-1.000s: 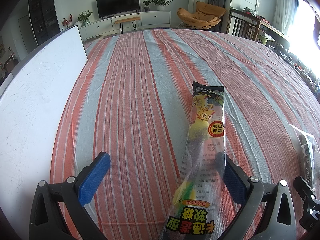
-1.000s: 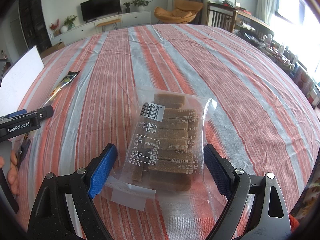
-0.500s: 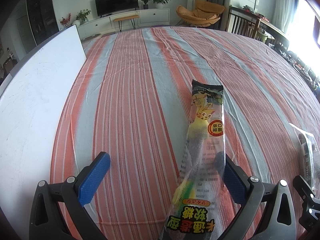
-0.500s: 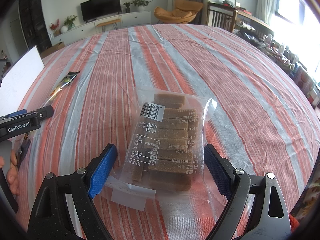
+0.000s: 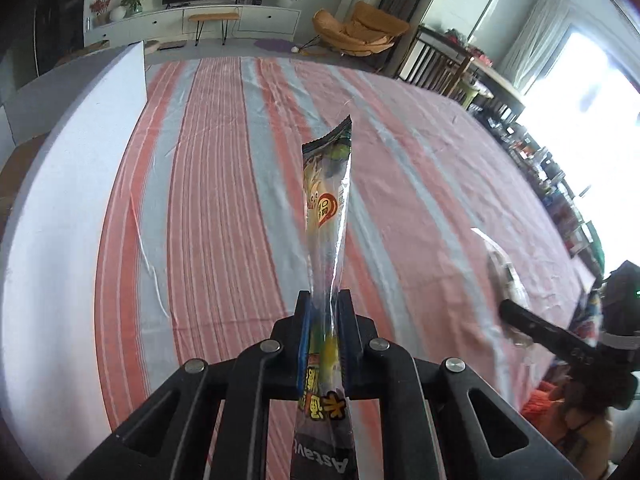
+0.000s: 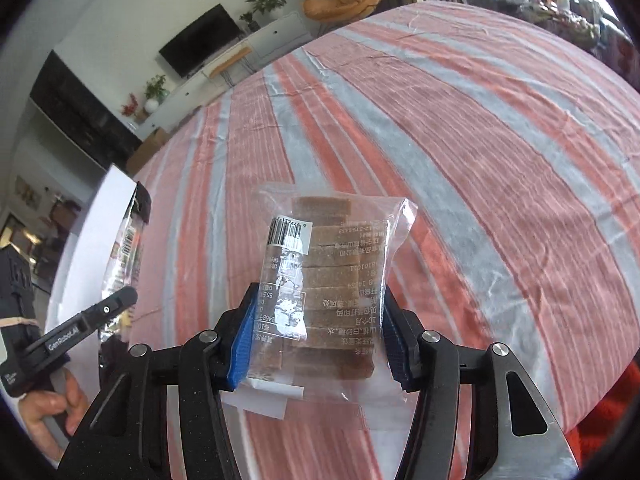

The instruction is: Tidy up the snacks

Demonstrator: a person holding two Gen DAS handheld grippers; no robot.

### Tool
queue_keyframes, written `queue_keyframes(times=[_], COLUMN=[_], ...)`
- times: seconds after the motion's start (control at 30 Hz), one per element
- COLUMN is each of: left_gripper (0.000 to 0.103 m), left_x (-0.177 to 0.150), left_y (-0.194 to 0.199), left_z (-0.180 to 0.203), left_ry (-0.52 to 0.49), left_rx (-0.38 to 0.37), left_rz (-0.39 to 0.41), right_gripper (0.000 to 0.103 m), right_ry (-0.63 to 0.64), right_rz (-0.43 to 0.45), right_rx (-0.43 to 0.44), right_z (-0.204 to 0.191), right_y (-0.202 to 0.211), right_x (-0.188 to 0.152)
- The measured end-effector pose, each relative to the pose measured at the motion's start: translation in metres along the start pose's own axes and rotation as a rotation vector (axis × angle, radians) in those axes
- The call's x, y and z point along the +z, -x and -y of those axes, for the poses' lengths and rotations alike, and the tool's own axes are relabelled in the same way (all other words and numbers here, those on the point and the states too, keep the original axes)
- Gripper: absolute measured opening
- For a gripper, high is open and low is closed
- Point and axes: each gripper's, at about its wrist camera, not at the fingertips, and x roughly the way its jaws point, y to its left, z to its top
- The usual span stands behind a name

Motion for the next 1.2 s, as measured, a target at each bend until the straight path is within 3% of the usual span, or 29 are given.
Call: queue_keyframes(times=[0.13, 0.27, 0.4, 0.5, 0.57, 0.6, 0.63, 0.7, 0.83, 1.0, 1.2], left_gripper=[0.012, 0.012, 0.012, 0.012, 0.026, 0.046, 0.07, 0.085, 0.099, 0.1, 0.101], left_x=[0.001, -0.002, -0.012, -0.022, -0.029, -0.033, -0.038, -0.047, -0.05, -0.04, -0.04], left_y=[0.08, 0.165, 0.222, 0.233, 0.228, 0.225, 0.222, 0.223, 0.216, 0.205, 0.214], left_z=[-0.001, -0.042, -0.104, -0.15, -0.174, -0.185, -0.194, -0.202, -0.196, -0.167, -0.158], left_ry=[0.031, 0.1, 0.176, 0.201, 0.213, 0.223, 0.238, 0.264, 0.24, 0.194, 0.214], left_rx=[-0.097, -0.053, 0.139, 0.371, 0.535, 0.59, 0.621, 0.636, 0.664, 0.737, 0.791], left_rz=[0.106, 0.251, 0.341, 0.351, 0.332, 0.317, 0.309, 0.318, 0.33, 0.316, 0.315], right_gripper=[0.057, 0.057, 0.057, 0.059, 0.066, 0.074, 0.075, 0.075, 0.076, 0.077, 0.078], right_ry=[0.099, 0.237, 0.398, 0.498, 0.548, 0.565, 0.577, 0.584, 0.604, 0.648, 0.694], right_rz=[0.012, -0.006, -0.069, -0.136, -0.164, -0.188, -0.208, -0.209, -0.175, -0.116, -0.102], right_rx=[0.096, 0.258, 0.424, 0.51, 0.519, 0.511, 0.494, 0.468, 0.394, 0.326, 0.275], right_z=[-0.06, -0.156, -0.264, -0.332, -0.362, -0.372, -0.377, -0.375, -0.357, -0.348, -0.344], right_y=[0.019, 0.031, 0.028, 0.008, -0.011, -0.021, -0.03, -0.036, -0.033, -0.018, -0.013], right_x=[0.006, 0.01, -0.007, -0.029, -0.045, -0.05, -0.054, -0.058, -0.051, -0.053, -0.058])
